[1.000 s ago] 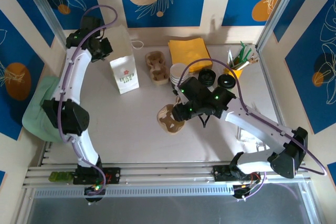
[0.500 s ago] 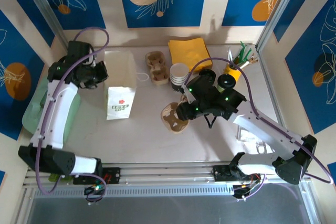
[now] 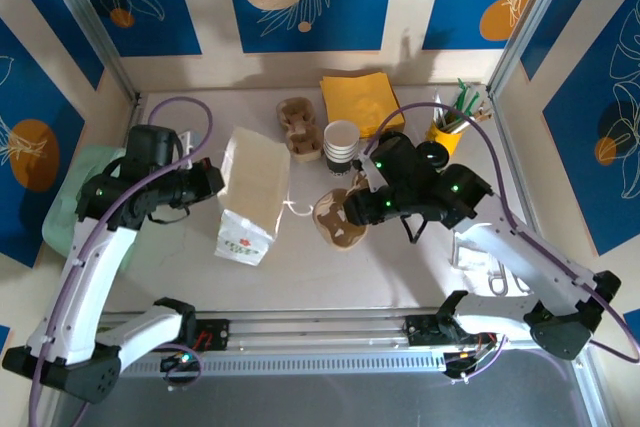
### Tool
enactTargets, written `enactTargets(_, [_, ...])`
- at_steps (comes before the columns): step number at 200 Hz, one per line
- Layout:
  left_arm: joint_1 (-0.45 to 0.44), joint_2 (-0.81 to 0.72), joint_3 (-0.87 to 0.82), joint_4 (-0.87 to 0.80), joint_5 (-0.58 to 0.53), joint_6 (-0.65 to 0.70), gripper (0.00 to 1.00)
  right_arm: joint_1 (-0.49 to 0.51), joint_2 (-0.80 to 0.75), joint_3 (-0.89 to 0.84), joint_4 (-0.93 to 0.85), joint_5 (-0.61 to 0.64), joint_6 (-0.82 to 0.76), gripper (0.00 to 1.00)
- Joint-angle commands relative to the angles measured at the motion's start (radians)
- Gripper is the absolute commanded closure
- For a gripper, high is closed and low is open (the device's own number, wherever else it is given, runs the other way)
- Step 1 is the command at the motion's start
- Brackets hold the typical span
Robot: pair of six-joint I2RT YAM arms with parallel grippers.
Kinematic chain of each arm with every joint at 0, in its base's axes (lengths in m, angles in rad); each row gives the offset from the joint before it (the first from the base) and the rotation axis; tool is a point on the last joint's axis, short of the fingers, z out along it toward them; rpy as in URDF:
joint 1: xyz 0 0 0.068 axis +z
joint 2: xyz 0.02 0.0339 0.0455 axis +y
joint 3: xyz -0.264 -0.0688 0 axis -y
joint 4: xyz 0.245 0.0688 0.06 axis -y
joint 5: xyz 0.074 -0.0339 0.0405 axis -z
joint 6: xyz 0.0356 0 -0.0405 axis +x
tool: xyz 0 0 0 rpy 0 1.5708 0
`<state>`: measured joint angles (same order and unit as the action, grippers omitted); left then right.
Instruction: Pack the takeout coffee
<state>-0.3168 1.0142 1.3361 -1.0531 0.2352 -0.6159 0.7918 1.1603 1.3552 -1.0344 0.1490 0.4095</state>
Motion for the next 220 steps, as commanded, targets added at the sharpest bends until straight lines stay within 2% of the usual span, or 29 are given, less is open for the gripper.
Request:
enactTargets(1, [-0.050, -0.019, -0.064, 0.078, 0.070, -0.067, 1.00, -0.015, -0.025, 0.073, -0.067, -0.020, -0.012, 0.55])
enactTargets(37, [-0.189, -0.023, -0.154, 0.211, 0.068, -0.133, 1.00, -0.040, -0.045, 0.175, -0.145, -0.006, -0.009, 0.55])
enactTargets(89, [-0.287, -0.005, -0.210, 0.355, 0.073, -0.204, 1.00, -0.078, -0.083, 0.228, -0.193, 0.023, -0.031, 0.55])
enactTargets(154, [-0.313, 0.041, -0.223, 0.419, 0.103, -0.215, 1.00, -0.096, -0.025, 0.350, -0.217, -0.053, -0.107, 0.54])
enactTargets(220, [-0.312, 0.044, -0.250, 0.421, 0.118, -0.211, 1.00, -0.082, 0.176, 0.531, -0.263, -0.156, -0.240, 0.54])
